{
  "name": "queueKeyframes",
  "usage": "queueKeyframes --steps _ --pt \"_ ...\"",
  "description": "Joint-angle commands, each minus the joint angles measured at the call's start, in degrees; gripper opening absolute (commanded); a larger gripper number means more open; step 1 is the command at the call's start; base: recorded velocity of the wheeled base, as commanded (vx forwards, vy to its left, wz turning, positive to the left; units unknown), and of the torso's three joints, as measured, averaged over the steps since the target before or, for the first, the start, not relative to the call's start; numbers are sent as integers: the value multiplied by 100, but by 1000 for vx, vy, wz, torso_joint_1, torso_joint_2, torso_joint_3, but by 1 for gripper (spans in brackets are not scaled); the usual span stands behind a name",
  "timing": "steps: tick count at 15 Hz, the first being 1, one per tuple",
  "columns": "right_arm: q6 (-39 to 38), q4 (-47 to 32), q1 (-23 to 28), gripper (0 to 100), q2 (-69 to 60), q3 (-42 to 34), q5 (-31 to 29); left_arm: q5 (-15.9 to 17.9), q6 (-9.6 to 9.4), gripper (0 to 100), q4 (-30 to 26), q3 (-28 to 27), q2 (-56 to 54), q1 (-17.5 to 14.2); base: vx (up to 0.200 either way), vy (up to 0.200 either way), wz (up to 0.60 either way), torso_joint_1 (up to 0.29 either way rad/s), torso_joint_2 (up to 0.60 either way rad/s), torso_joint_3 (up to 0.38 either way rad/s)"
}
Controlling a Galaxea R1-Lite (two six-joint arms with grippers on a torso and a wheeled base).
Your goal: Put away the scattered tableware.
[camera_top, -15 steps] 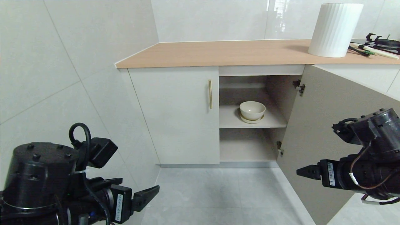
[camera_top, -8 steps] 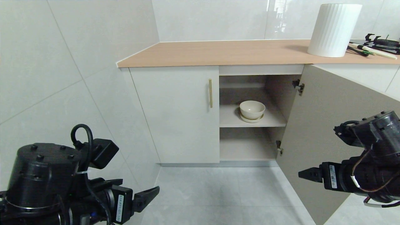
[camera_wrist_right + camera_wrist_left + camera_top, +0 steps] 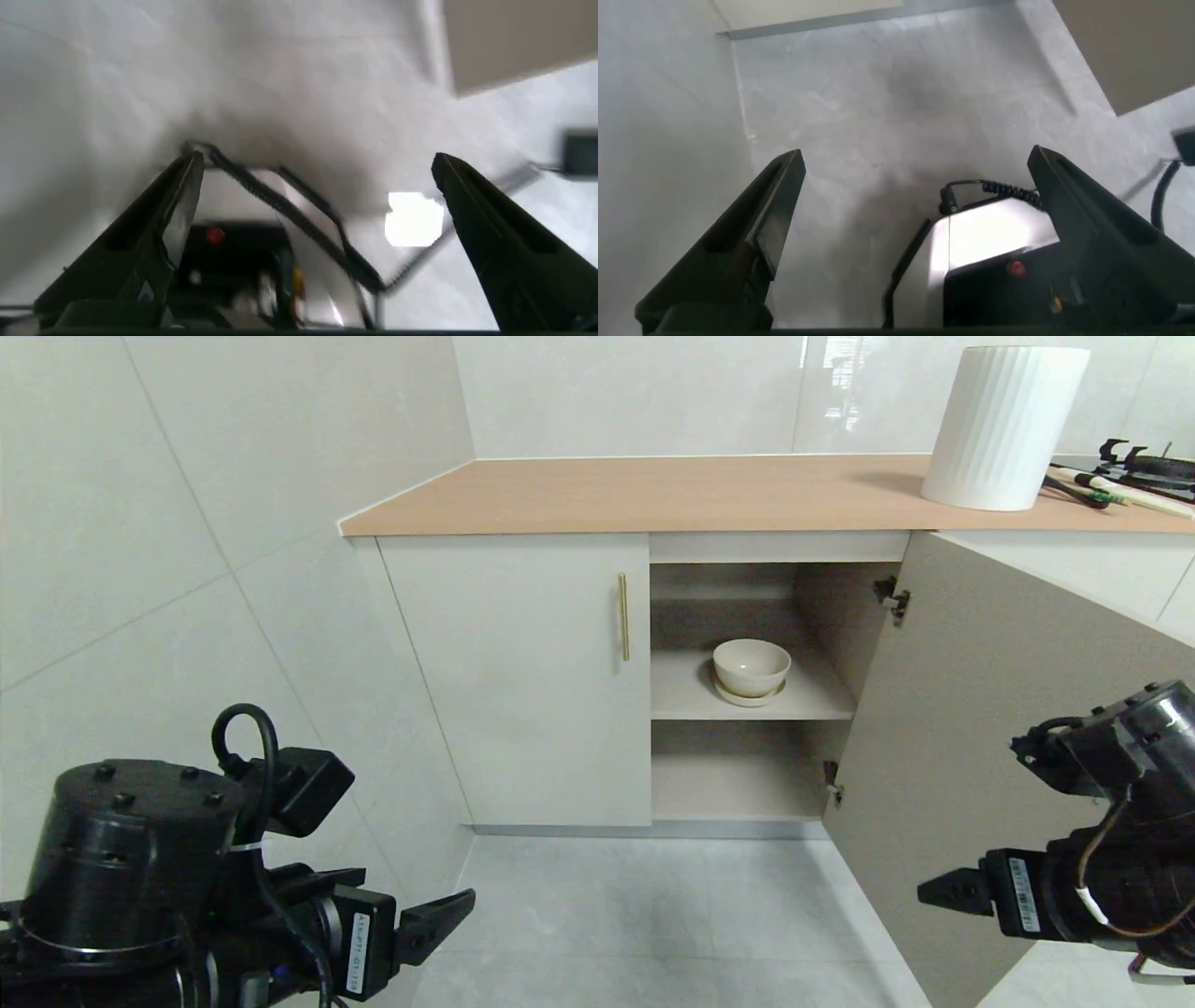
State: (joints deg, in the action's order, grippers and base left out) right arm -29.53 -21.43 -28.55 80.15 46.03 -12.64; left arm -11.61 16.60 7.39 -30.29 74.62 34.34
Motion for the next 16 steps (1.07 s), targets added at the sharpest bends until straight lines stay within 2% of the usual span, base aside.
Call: queueKeyframes --steps 1,5,7,9,10,12,13,16 --pt "52 -362 16 100 -26 187 -1 0 1 100 8 -3 -9 2 0 -200 0 17 2 2" --pt "386 -889 587 100 -123 389 -10 0 1 100 8 -3 18 2 0 -200 0 2 4 0" --pt "711 -1293 1176 100 -281 618 -10 9 1 100 8 6 26 2 0 -200 0 2 5 0" --pt "1142 -1320 1985 100 -334 732 -10 9 1 100 8 15 26 2 0 -200 0 2 0 -5" --pt "1371 -1320 2389 100 -369 802 -10 9 1 100 8 15 26 2 0 0 0 0 0 0" --pt "1643 -1241 3066 100 -342 925 -10 9 1 100 8 15 26 2 0 0 0 0 0 0" --pt "1652 -1144 3224 100 -307 978 7 9 10 100 8 15 26 2 0 0 0 0 0 0" --pt "1204 -116 3286 100 150 864 7 9 10 100 8 15 35 2 0 0 0 0 0 0"
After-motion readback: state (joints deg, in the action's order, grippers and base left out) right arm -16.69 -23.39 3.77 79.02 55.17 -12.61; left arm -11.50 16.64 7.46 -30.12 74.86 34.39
